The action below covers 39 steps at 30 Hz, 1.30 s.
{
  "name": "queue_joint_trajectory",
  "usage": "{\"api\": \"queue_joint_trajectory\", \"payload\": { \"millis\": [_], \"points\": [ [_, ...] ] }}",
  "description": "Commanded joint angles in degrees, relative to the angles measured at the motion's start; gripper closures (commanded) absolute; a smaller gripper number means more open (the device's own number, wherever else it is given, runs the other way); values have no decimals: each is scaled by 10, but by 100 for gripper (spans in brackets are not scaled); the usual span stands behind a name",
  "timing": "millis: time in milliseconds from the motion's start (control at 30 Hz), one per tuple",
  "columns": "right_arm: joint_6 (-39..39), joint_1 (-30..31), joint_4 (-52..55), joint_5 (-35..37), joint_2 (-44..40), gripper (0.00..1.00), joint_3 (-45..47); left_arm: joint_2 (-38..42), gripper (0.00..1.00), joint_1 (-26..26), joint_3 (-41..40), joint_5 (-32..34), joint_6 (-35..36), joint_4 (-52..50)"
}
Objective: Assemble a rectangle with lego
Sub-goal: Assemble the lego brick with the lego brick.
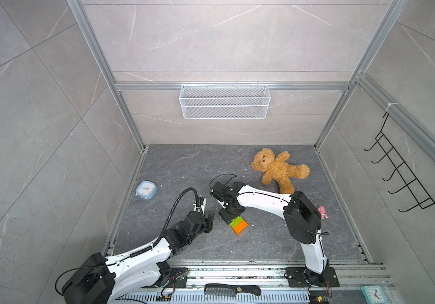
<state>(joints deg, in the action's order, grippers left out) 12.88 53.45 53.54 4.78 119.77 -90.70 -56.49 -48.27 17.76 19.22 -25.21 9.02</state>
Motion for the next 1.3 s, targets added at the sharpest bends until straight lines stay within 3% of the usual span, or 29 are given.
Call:
{"api": "queue_joint_trajectory", "payload": {
  "millis": [0,467,600,733,833,1000,1067,1267],
  "points": [
    [-1,-3,6,17,111,100,62,5,36,0,4,6,12,6],
    [-46,1,16,17,161,100,13,2,37,-1,6,7,12,14],
    [-81,10,16,23,140,100,-10,12,36,0,16,12,20,-2],
    [-105,20,31,19,118,93,-70,20,34,5,31,21,-1,-40],
    [-130,28,50,19,119,82,-102,35,32,27,31,2,-36,-61],
    [-166,38,67,39,118,39,-120,51,31,125,50,-112,-92,-122],
    [-171,41,72,46,110,27,-130,45,31,157,63,-159,-97,-145],
    [-160,48,98,54,79,16,-172,18,31,221,100,-246,-104,-191]
  ]
}}
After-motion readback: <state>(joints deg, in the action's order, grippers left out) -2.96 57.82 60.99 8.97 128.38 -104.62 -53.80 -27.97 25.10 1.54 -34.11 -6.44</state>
